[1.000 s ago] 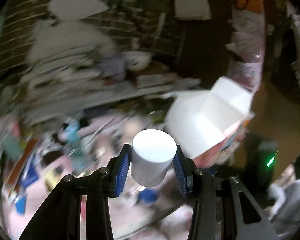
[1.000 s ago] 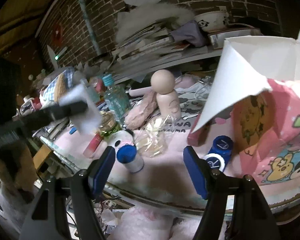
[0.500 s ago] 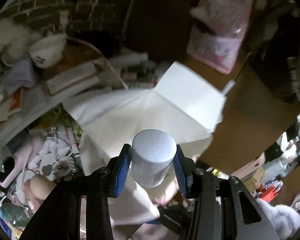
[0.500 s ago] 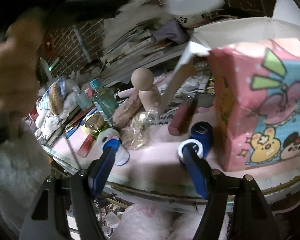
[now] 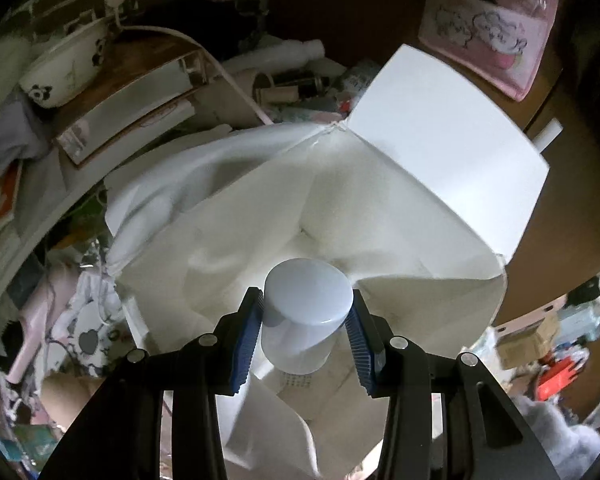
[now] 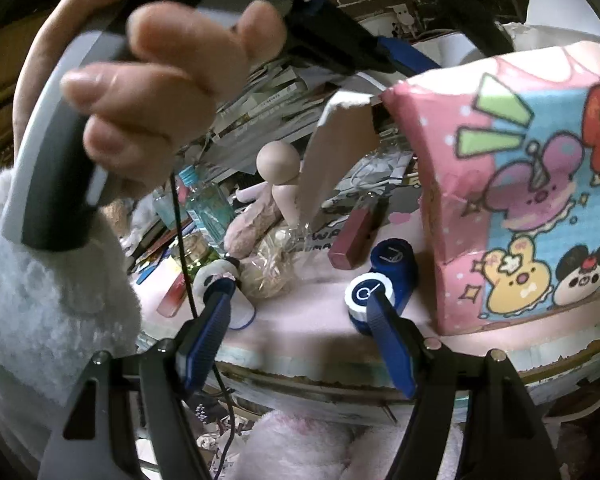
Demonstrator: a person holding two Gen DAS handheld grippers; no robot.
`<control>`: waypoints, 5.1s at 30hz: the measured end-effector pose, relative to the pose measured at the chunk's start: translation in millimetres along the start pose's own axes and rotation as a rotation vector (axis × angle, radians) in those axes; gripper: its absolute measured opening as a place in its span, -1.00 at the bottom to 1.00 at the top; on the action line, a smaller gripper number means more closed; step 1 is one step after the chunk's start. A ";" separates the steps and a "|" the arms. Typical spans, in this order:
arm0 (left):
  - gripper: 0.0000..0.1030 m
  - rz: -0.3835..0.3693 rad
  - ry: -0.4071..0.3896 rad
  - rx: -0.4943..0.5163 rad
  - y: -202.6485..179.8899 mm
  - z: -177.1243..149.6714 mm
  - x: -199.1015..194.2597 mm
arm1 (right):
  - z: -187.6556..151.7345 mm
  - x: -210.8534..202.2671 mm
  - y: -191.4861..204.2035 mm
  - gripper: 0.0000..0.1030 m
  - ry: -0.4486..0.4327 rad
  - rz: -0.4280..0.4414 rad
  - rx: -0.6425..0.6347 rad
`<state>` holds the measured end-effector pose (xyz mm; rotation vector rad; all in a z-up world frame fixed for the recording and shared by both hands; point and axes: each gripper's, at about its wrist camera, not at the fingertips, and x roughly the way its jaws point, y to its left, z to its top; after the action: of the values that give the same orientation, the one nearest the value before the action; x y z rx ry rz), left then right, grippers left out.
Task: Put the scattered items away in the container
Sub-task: 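Carry the white cup into the white box and open left gripper, then grasp the blue contact-lens case with the right gripper and lift, then carry the blue lens case into the white box and open right gripper, then grasp the gold-lidded green glass jar with the left gripper and lift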
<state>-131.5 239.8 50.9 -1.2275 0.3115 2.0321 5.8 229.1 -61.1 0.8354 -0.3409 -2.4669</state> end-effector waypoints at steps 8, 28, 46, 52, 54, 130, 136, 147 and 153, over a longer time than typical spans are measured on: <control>-0.24 0.074 0.004 0.054 -8.5 -3.1 3.9 | -3.2 -1.6 -5.9 0.33 0.001 0.007 0.024; 0.75 0.233 -0.431 -0.001 23.5 -78.9 -84.9 | -22.1 1.3 13.5 0.32 -0.113 -0.227 -0.091; 0.77 0.062 -0.676 -0.315 121.9 -233.0 -104.4 | -9.3 48.1 22.1 -0.32 -0.120 -0.500 -0.173; 0.77 0.064 -0.687 -0.324 122.4 -241.1 -105.8 | -16.4 39.6 22.5 -0.40 -0.146 -0.491 -0.188; 0.77 0.064 -0.686 -0.326 122.5 -241.6 -105.5 | -20.1 34.6 23.2 -0.42 -0.152 -0.476 -0.190; 0.78 0.109 -0.588 -0.434 152.1 -272.7 -89.2 | 150.4 31.0 -50.7 -0.45 0.528 -0.429 -0.187; 0.78 0.167 -0.581 -0.441 157.6 -273.6 -85.9 | 146.4 29.7 -53.4 -0.45 0.527 -0.437 -0.183; 0.74 0.223 -0.570 -0.439 164.8 -269.8 -71.8 | 161.9 -12.9 -14.5 -0.07 0.246 -0.405 -0.234; 0.34 0.247 -0.541 -0.429 166.2 -264.2 -64.6 | 138.8 -31.0 49.9 0.32 0.057 -0.152 -0.343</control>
<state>-52.7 -49.7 -56.8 -0.8441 -0.2590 2.6410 -40.3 213.8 81.6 0.8056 0.1697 -2.5314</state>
